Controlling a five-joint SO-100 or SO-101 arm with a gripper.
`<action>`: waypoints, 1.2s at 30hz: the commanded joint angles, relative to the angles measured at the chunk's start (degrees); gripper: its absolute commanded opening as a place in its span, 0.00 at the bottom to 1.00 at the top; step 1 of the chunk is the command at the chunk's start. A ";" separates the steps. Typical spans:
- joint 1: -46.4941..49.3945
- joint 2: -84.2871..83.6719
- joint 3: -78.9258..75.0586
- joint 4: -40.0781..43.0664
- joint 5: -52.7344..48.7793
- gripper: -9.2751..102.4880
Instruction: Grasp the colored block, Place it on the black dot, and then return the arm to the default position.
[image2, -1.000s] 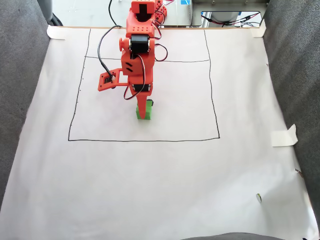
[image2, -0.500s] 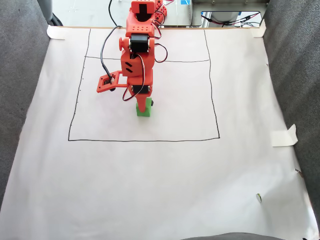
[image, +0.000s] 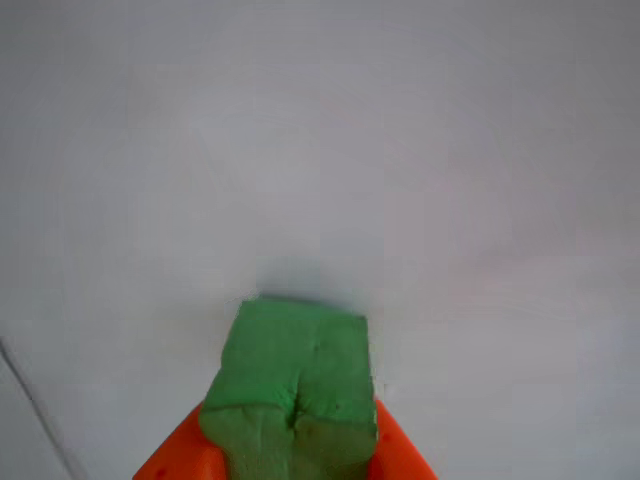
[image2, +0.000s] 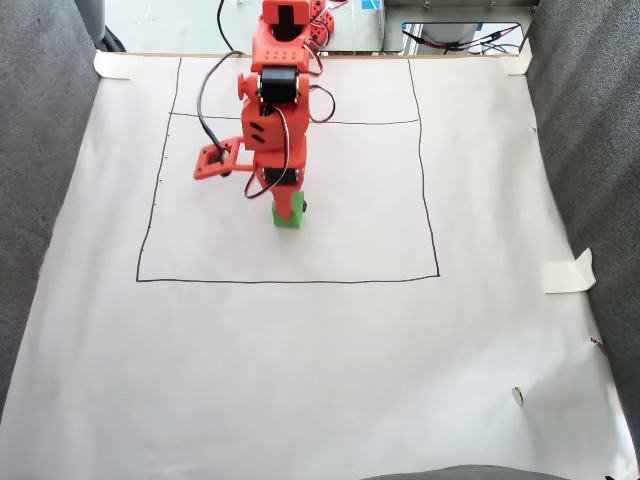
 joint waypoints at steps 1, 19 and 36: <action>0.44 5.71 0.62 0.53 0.79 0.08; -0.88 4.31 0.88 5.10 2.11 0.08; -1.32 0.97 0.53 6.77 1.58 0.08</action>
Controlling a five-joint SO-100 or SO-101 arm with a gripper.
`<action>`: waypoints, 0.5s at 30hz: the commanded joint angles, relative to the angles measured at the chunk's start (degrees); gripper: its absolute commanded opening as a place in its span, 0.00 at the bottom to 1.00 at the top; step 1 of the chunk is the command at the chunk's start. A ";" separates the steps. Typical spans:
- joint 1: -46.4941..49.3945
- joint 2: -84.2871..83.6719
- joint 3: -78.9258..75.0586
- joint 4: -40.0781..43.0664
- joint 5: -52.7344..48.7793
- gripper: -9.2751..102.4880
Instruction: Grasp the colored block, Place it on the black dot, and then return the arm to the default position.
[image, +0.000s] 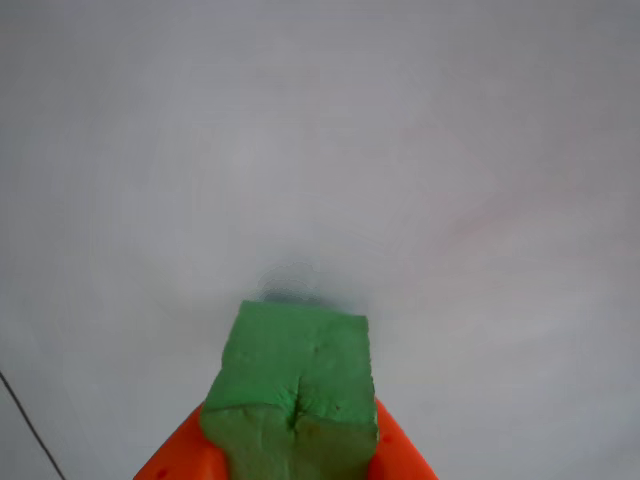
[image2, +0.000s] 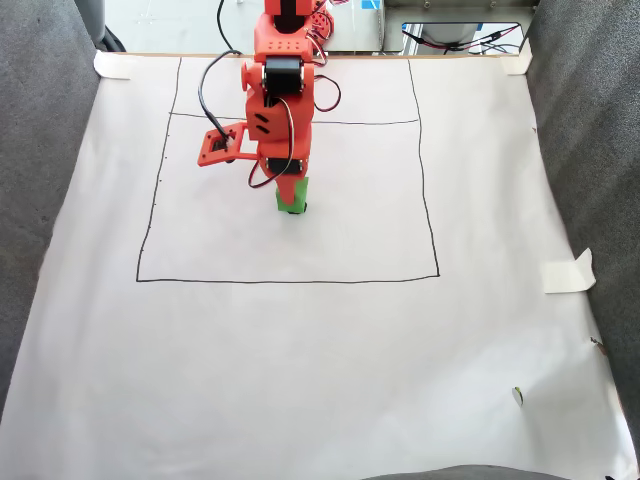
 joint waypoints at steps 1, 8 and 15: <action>-0.44 0.44 -0.88 0.35 -0.35 0.08; -0.44 -0.44 -0.97 0.00 -0.53 0.08; -0.44 -1.05 -1.05 -0.09 -0.88 0.08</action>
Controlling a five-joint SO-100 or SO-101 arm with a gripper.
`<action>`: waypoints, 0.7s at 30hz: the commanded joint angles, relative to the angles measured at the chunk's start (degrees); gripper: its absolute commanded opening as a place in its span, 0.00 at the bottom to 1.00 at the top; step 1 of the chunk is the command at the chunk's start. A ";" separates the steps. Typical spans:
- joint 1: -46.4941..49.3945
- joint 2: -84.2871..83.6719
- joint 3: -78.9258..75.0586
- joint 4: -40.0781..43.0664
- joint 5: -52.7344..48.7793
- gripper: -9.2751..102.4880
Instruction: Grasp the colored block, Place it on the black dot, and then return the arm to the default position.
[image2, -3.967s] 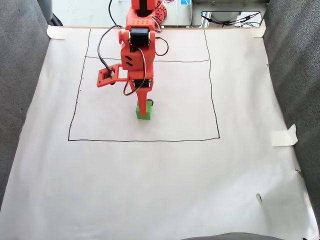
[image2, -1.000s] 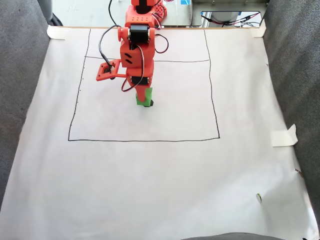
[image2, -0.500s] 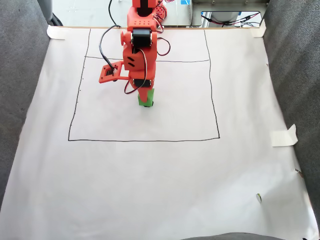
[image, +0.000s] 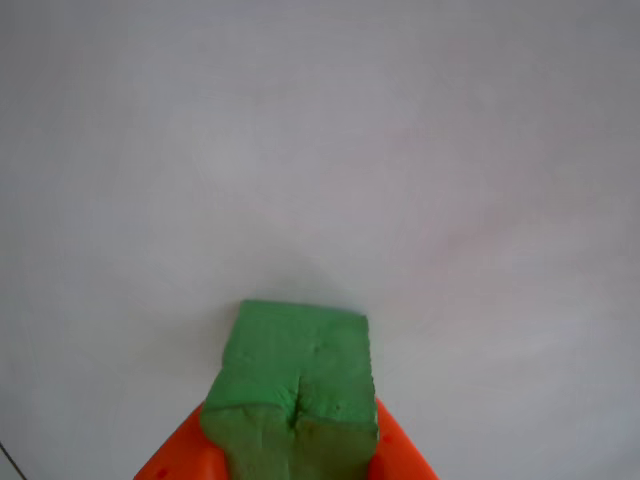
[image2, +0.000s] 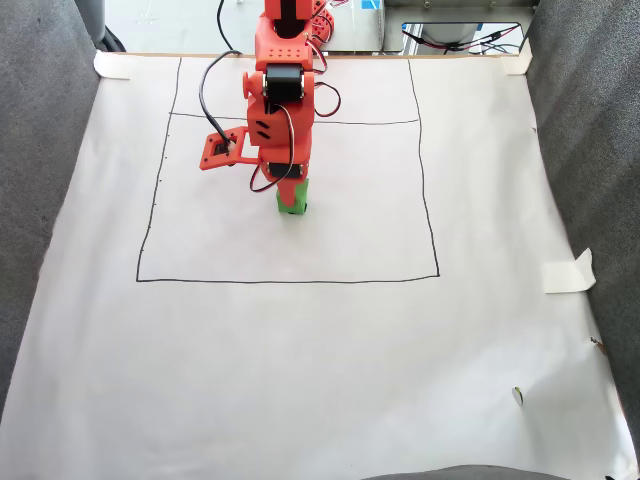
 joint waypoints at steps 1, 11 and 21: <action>-0.44 0.44 -1.05 -0.09 -0.53 0.08; -0.62 0.70 -1.14 -0.53 -1.58 0.20; -0.97 0.97 -1.14 -0.09 -2.37 0.32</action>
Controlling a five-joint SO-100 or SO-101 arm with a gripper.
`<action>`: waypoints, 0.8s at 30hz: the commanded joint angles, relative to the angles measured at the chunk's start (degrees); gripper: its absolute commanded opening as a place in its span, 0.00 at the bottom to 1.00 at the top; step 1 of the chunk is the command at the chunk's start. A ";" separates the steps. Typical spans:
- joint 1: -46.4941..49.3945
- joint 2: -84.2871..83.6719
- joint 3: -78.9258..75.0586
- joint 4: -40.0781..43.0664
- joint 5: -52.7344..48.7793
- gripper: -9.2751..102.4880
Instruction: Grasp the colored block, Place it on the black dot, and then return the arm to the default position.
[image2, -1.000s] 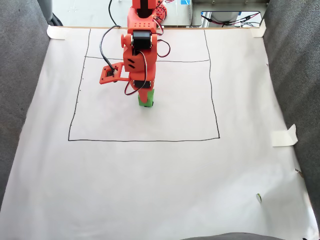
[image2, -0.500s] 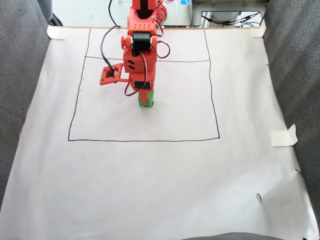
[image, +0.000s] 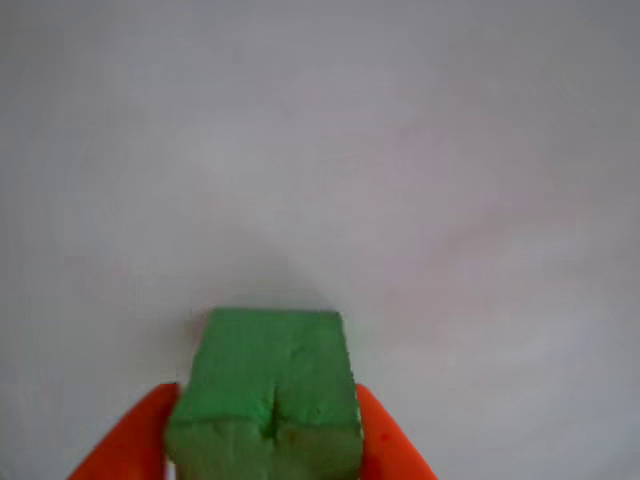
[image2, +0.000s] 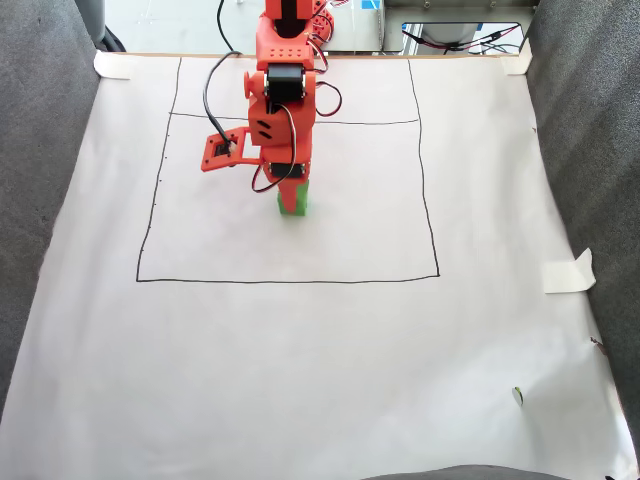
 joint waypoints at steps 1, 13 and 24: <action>-0.53 1.23 -1.14 0.53 -0.53 0.32; -1.14 5.01 2.64 2.29 -1.05 0.46; -1.05 23.29 19.42 -2.46 -1.23 0.51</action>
